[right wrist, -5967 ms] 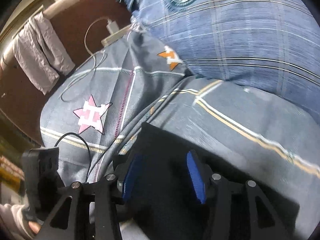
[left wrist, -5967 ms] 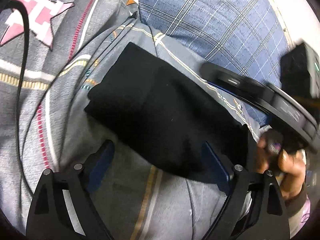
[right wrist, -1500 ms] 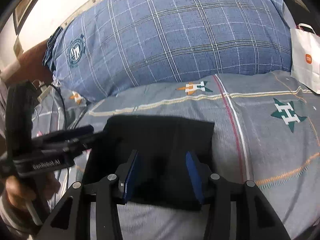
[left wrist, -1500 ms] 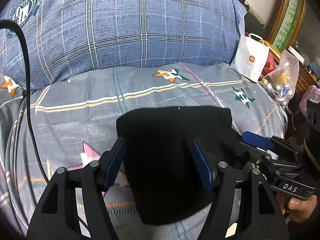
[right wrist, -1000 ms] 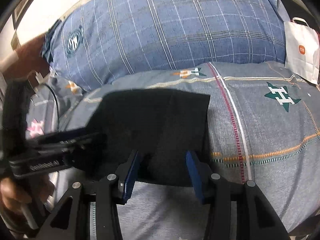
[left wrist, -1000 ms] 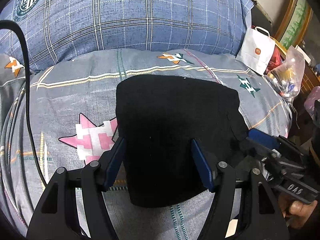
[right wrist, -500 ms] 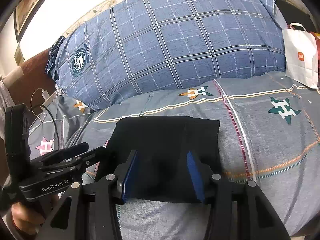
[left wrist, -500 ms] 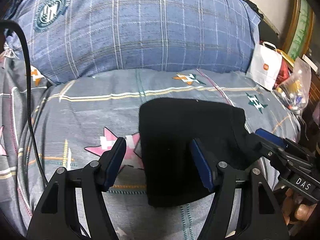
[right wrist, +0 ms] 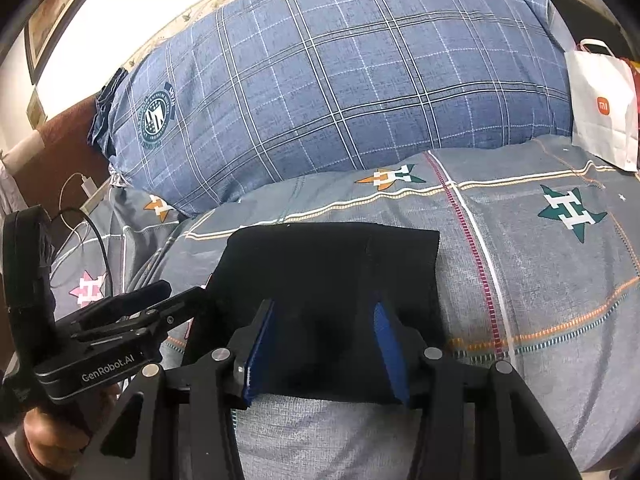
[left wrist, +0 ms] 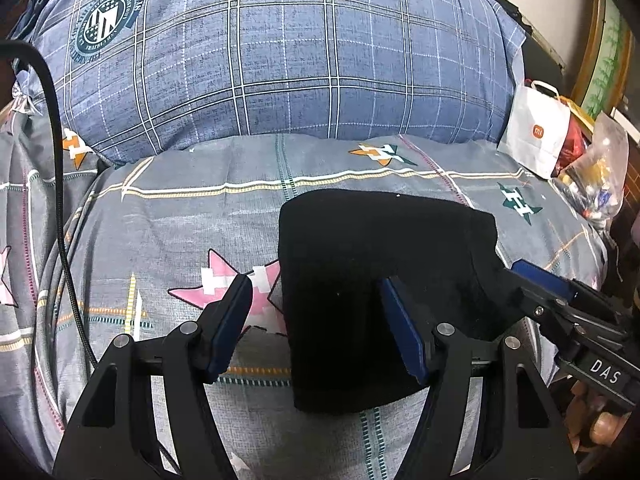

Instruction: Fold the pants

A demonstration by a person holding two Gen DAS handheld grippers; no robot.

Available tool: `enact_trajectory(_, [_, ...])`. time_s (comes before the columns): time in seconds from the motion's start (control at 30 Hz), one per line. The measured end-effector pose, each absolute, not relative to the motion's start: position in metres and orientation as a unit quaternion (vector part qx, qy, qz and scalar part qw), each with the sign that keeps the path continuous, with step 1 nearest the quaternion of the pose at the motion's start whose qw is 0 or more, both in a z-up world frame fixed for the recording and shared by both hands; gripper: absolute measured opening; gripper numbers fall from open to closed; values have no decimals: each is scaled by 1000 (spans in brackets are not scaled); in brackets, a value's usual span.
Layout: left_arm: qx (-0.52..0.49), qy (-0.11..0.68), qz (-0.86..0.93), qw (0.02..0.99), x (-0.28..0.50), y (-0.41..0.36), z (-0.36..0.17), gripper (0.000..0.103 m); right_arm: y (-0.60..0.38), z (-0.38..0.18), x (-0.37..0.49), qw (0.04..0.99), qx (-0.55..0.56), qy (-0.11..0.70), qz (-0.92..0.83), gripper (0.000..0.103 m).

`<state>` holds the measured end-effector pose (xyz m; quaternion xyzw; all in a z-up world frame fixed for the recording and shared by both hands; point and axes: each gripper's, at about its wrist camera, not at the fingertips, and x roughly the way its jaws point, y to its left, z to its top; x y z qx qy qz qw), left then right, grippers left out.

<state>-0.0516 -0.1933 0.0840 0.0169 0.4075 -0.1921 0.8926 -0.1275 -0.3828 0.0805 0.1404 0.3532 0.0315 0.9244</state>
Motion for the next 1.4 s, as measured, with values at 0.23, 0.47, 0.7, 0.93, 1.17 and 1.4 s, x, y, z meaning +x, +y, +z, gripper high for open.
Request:
enact_trajectory(0.23, [22,419,-189,888,-50,-196,79,67,-382,74,-124,921,142,361,32,49])
enact_trajectory(0.47, [38,423,-184,887,-50,-201,78,67,-385,73,-124,920,146,362,33,49])
enact_trajectory(0.7, [52,422,-173,888,-52,-203,78,67,-388,73,-124,920,150,361,31,49])
enact_trajectory(0.93, [89,400,-137,902,-55,-205,81,67,-387,72,-126,918,150,365,33,49])
enact_trajectory(1.17, [88,398,-132,903,-55,-202,81,67,-386,72,-126,918,153,364,34,49])
enact_trajectory(1.4, [104,394,-121,905,-56,-204,83,68,-385,72,-125,917,151,366,38,49])
